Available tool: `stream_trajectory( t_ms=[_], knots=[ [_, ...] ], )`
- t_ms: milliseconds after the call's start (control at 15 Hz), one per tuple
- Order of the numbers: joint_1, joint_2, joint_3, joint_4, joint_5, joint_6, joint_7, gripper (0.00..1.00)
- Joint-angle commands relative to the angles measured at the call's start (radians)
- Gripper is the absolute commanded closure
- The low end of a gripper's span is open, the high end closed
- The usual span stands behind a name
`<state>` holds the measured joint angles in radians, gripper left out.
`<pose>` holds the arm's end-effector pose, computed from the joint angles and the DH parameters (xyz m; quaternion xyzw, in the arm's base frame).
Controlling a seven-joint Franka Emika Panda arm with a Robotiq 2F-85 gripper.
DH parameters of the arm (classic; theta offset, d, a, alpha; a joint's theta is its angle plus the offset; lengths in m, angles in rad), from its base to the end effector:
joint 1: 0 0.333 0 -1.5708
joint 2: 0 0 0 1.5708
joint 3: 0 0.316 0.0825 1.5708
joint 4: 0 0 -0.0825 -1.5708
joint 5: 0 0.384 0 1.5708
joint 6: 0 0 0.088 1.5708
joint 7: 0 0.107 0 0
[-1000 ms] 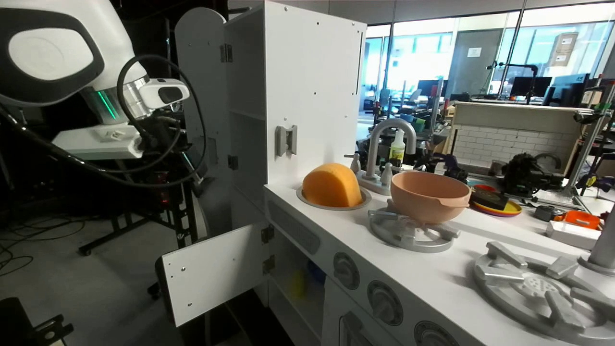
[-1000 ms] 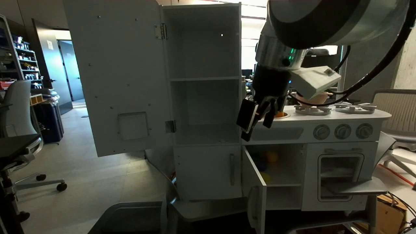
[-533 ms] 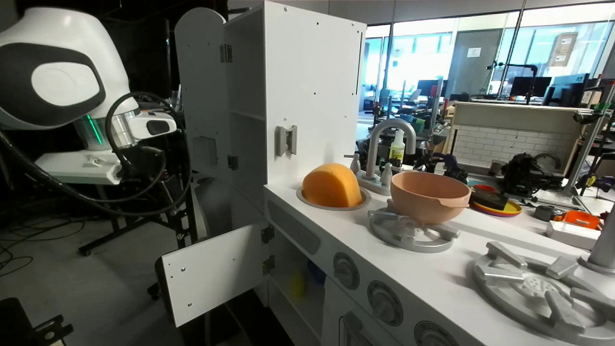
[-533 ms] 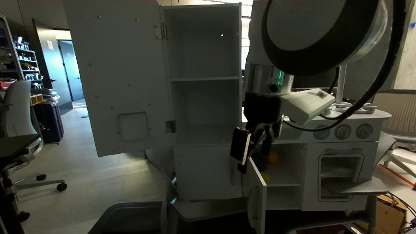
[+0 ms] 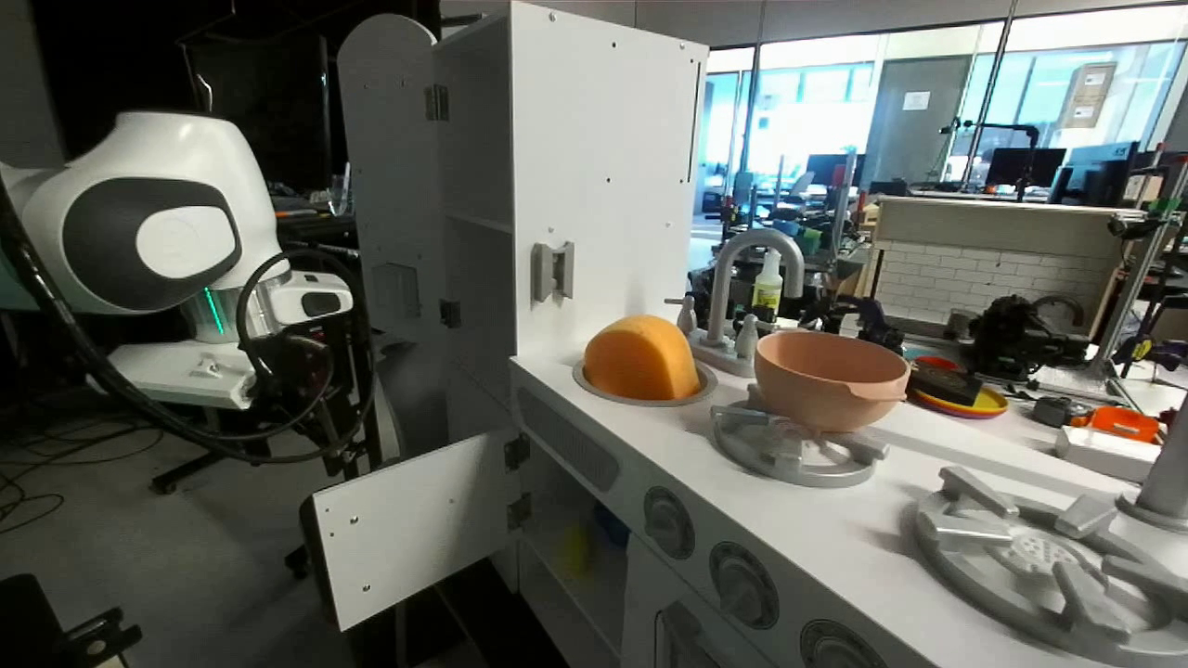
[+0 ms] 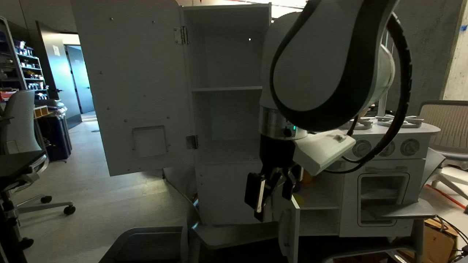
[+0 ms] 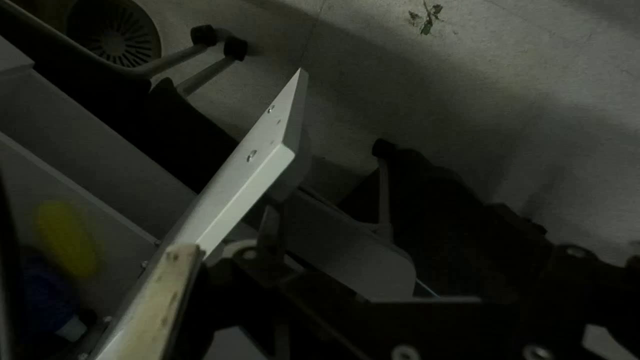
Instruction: Put the blue and yellow objects into the bottom cabinet.
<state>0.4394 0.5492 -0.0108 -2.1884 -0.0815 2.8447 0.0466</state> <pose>0.5085 0.2369 0.1418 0.9721 0.2279 0.0558 0.0037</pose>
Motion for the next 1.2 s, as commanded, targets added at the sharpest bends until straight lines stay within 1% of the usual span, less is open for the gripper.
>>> stream_trajectory(
  t_ms=[0,133,200,333,600,933,1000,1133],
  knots=[
    [-0.011,0.050,0.023,0.058,-0.039,-0.019,0.039,0.00],
    [-0.008,0.086,0.016,0.077,-0.047,-0.014,0.047,0.00],
    [0.005,0.096,0.006,0.094,-0.051,-0.030,0.060,0.00],
    [-0.005,0.134,0.003,0.116,-0.050,-0.022,0.057,0.00],
    [0.000,0.172,-0.031,0.159,-0.056,-0.040,0.070,0.00],
    [-0.024,0.222,-0.110,0.215,-0.073,-0.033,0.066,0.00],
    [-0.025,0.226,-0.131,0.233,-0.079,-0.046,0.073,0.00],
    [-0.055,0.244,-0.156,0.257,-0.085,-0.039,0.066,0.00]
  ],
)
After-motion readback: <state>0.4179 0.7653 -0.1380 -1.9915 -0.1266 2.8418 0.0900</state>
